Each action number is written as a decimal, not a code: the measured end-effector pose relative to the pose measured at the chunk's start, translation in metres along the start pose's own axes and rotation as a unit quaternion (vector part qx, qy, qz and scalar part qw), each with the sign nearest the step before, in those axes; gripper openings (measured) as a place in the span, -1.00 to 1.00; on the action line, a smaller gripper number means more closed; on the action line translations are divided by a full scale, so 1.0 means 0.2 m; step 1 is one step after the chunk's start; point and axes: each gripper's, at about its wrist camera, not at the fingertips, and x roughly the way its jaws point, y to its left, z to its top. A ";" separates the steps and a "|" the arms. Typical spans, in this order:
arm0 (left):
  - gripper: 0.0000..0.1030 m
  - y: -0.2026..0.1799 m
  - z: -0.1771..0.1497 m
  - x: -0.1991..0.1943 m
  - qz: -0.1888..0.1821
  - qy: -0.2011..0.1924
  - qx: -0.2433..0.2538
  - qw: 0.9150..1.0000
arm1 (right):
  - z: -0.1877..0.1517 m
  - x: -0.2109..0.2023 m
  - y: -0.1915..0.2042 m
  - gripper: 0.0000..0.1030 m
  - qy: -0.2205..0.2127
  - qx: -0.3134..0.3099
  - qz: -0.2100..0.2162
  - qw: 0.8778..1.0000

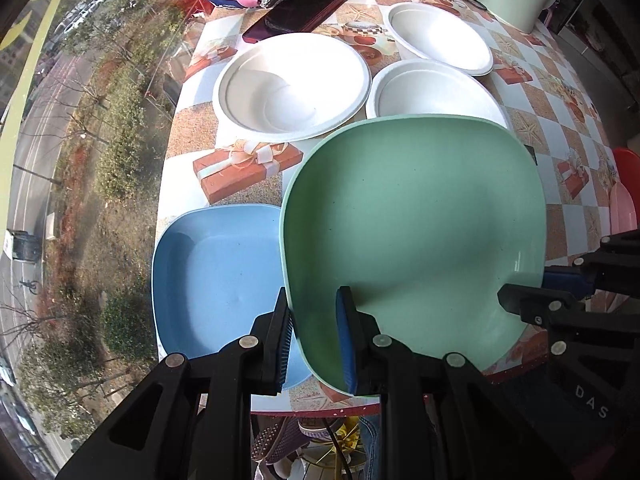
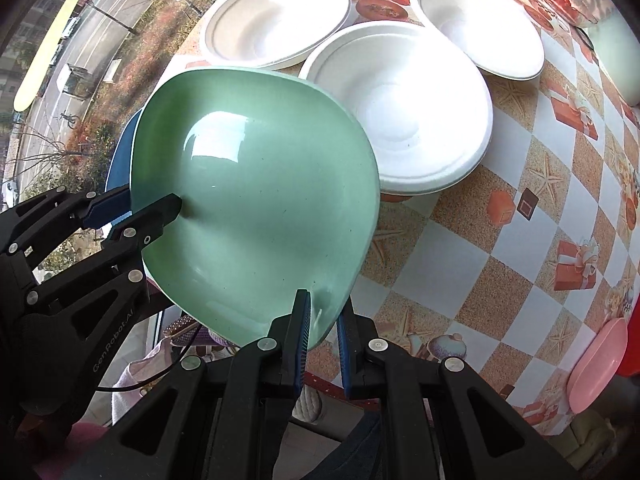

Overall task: Organize plates and bowls
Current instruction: 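Lift the green plate with both grippers and carry it toward the blue plate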

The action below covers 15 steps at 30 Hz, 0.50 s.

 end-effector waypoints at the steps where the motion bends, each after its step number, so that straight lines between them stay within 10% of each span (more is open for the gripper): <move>1: -0.55 0.02 -0.01 0.00 0.003 0.001 -0.004 1.000 | 0.00 0.01 0.02 -0.71 0.002 -0.007 0.001 1.000; 15: -0.55 0.35 -0.08 0.00 0.048 0.014 -0.067 0.997 | 0.05 0.10 0.31 -0.71 0.027 -0.088 0.017 0.996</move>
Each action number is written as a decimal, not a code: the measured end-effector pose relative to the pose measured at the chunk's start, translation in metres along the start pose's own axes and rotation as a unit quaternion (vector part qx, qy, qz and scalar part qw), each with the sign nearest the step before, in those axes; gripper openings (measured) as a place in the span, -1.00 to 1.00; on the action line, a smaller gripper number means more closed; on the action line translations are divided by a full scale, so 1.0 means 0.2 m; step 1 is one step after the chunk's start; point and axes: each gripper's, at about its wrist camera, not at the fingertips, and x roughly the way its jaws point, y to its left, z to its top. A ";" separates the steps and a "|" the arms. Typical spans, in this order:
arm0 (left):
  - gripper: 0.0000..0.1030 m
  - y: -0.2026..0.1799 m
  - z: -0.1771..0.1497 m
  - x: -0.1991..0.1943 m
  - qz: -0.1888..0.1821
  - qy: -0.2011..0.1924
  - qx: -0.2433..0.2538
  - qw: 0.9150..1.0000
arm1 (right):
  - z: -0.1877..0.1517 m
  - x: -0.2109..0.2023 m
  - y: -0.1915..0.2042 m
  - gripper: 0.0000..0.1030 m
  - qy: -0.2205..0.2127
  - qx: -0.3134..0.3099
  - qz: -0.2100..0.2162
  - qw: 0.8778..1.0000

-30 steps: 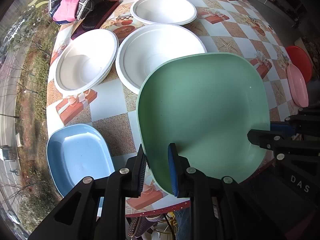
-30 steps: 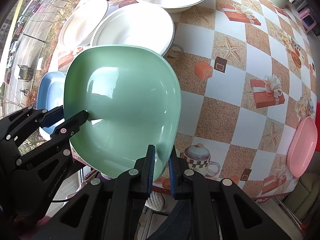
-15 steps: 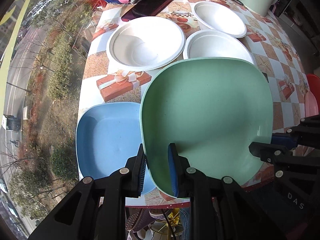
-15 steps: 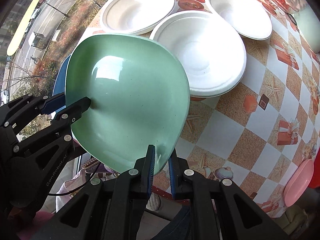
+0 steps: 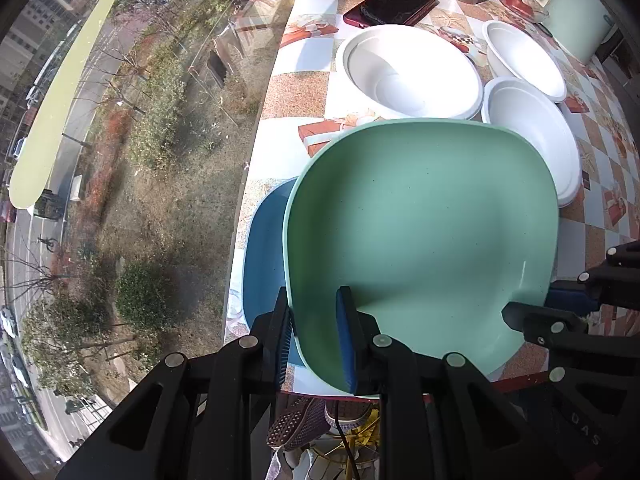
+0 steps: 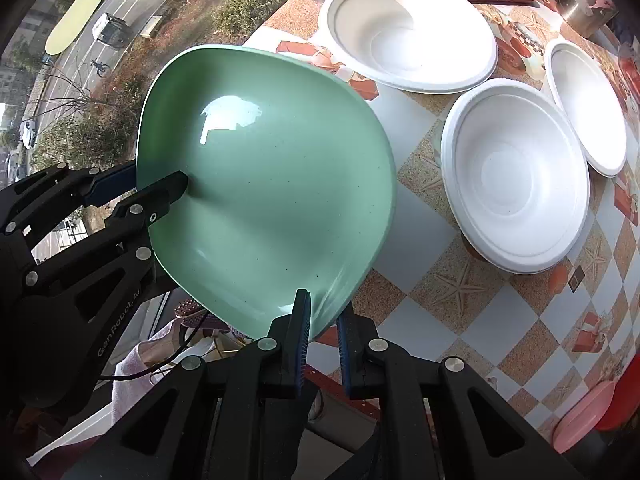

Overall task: Organize plates and bowls
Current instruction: 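Lift the green plate with both grippers and carry it toward the blue plate, then lower the green plate onto the blue plate and open both grippers, then move both grippers to the pink plate beside the red chair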

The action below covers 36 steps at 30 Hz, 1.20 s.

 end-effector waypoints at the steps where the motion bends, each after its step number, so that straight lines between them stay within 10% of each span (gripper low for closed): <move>1: -0.55 0.02 0.00 0.00 0.003 0.000 -0.003 1.000 | 0.01 0.01 0.01 -0.71 0.002 -0.002 0.004 1.000; 10: -0.43 0.17 0.01 0.02 0.018 -0.002 -0.032 0.999 | -0.01 0.07 -0.04 -0.64 0.013 0.004 0.052 0.999; 11: -0.27 0.17 0.01 0.03 0.020 -0.002 -0.034 0.999 | -0.02 0.07 -0.07 -0.52 0.012 0.008 0.048 0.999; 13: 0.03 0.16 -0.01 0.02 0.018 -0.005 -0.031 0.999 | -0.06 0.06 -0.14 0.53 0.011 0.016 0.042 0.999; 14: 0.27 0.15 -0.02 0.01 0.012 -0.007 -0.029 0.999 | -0.09 0.06 -0.19 0.64 0.009 0.022 0.047 0.999; 22: 0.53 -0.14 -0.14 -0.03 -0.085 0.019 0.050 0.995 | -0.46 0.06 -0.71 0.64 0.021 0.154 0.028 0.988; 36: 0.53 -1.02 -0.11 -0.10 -0.100 0.017 0.353 0.930 | -1.30 -0.02 -1.38 0.64 -0.031 0.431 0.047 0.901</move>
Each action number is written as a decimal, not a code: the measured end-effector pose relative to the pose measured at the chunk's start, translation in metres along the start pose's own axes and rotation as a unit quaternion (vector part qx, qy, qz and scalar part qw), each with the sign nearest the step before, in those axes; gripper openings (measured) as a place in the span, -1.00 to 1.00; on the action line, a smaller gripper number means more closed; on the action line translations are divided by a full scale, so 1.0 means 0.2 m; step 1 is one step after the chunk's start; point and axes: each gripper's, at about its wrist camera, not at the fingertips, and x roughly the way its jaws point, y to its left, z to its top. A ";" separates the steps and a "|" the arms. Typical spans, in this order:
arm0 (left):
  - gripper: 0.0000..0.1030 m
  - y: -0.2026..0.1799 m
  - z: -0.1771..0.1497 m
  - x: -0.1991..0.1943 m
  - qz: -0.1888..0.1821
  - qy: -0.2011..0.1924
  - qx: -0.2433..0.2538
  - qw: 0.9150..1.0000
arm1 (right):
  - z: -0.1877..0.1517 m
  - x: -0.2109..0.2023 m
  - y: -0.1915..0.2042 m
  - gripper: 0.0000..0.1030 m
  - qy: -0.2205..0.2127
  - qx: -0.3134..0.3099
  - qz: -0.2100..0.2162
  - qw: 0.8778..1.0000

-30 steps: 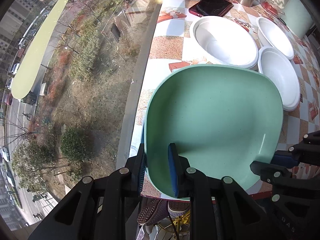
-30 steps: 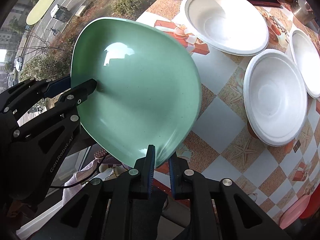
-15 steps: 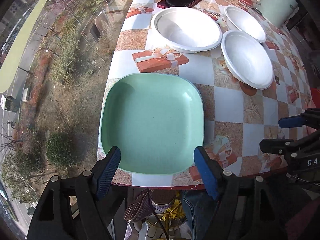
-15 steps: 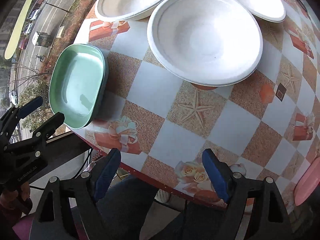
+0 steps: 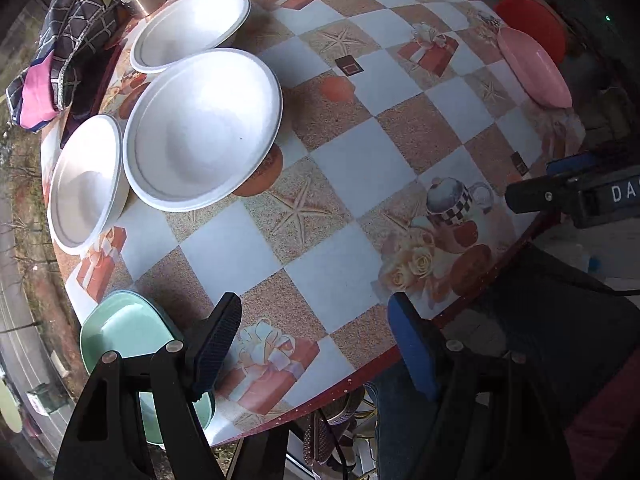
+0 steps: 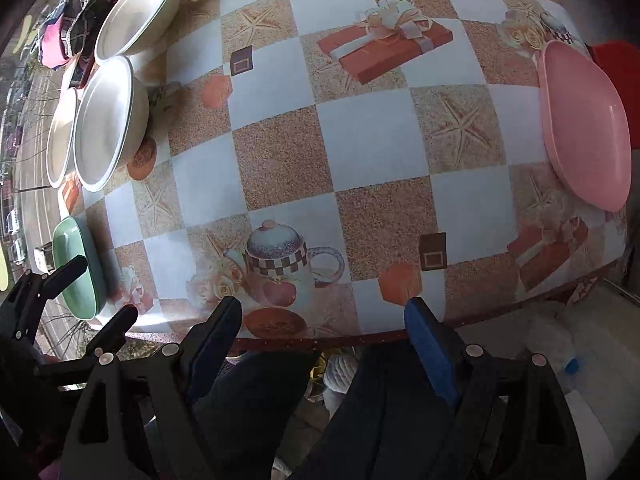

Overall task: Organize plates and bowls
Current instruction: 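Move both grippers to the pink plate beside the red chair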

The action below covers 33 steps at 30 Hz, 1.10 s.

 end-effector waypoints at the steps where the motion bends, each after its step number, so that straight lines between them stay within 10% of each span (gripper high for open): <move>1: 0.53 -0.04 0.04 0.01 -0.003 0.004 0.010 1.000 | -0.02 -0.02 -0.11 0.64 -0.007 0.022 0.003 1.000; 12: 0.53 -0.50 0.58 0.08 -0.052 0.048 0.005 0.997 | -0.04 -0.18 -0.89 0.64 -0.058 0.200 -0.007 0.978; 33: 0.53 -1.09 1.38 0.41 0.014 0.053 -0.052 0.997 | 0.50 -0.12 -1.24 0.58 -0.081 0.113 -0.025 0.990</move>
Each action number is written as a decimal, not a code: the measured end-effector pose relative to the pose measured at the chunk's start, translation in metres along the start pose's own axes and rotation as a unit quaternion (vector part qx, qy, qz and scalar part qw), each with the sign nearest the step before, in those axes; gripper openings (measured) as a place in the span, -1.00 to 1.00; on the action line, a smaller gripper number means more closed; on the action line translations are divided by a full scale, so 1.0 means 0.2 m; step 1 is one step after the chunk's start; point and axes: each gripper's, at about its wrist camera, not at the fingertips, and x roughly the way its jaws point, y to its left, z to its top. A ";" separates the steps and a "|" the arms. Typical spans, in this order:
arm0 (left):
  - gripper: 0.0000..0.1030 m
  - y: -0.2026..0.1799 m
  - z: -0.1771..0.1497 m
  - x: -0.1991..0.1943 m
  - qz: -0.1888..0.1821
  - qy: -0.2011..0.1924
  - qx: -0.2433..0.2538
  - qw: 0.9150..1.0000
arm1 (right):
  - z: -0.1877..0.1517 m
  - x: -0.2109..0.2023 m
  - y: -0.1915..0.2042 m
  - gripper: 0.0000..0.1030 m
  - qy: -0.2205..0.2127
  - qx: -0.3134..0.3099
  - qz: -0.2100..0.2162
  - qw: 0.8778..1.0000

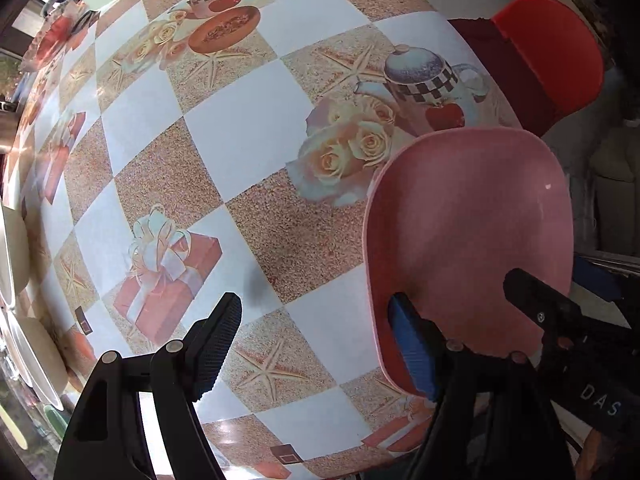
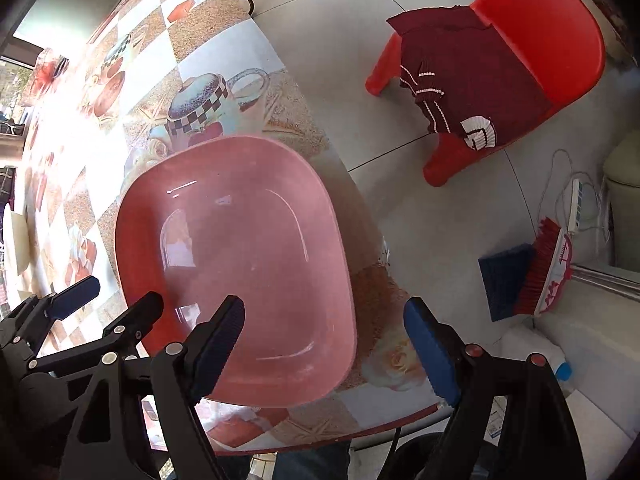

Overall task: Organize plates and bowls
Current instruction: 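Move both grippers to the pink plate beside the red chair, then close both grippers on the rim of the pink plate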

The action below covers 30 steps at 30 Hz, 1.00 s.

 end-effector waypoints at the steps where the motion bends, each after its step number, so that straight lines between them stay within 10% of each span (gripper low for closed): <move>1: 0.54 0.01 0.01 0.00 -0.001 -0.003 -0.004 1.000 | 0.02 0.00 0.01 0.55 -0.004 -0.006 -0.005 1.000; 7: 0.50 -0.11 0.13 0.03 -0.010 -0.015 0.006 1.000 | 0.04 0.02 0.05 0.01 -0.003 -0.031 -0.003 1.000; 10: -0.19 -0.20 0.17 0.01 -0.034 -0.020 0.030 0.999 | 0.03 -0.01 0.10 -0.56 0.000 -0.053 0.014 0.999; 30: -0.39 0.14 -0.23 0.10 0.019 -0.015 0.036 0.999 | -0.43 0.09 0.74 -0.66 0.055 -0.151 0.026 0.987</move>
